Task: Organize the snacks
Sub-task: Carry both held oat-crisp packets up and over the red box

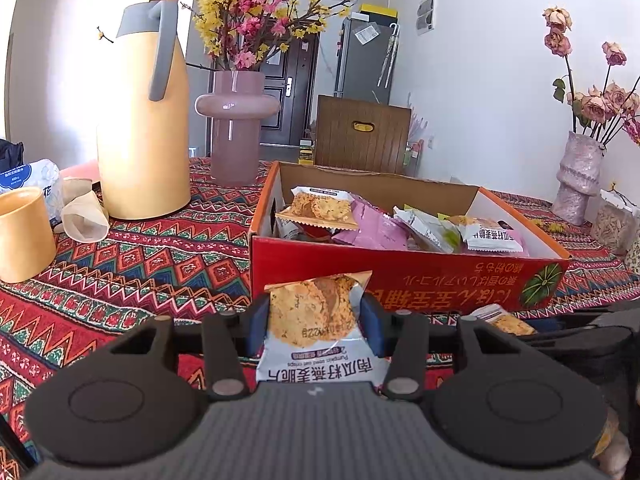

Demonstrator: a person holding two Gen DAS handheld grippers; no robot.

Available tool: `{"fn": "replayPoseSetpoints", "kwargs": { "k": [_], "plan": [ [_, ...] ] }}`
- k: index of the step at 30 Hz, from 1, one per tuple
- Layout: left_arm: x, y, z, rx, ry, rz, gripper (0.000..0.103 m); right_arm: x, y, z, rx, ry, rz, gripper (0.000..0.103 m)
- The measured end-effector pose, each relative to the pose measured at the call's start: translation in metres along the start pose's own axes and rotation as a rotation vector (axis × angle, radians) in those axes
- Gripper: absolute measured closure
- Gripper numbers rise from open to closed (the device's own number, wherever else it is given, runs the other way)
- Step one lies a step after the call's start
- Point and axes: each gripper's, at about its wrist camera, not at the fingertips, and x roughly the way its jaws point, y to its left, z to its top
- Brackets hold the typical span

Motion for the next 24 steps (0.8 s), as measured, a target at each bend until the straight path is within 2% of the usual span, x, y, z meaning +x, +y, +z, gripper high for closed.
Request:
{"fn": "replayPoseSetpoints", "kwargs": {
  "k": [17, 24],
  "plan": [
    [0.000, -0.005, -0.002, 0.019, 0.001, 0.009, 0.054, -0.060, -0.017, -0.029, 0.013, -0.112, -0.025, 0.051],
    [-0.004, -0.010, 0.001, 0.047, -0.009, 0.014, 0.054, -0.077, -0.026, -0.028, 0.023, -0.159, -0.034, 0.051]
  ]
}}
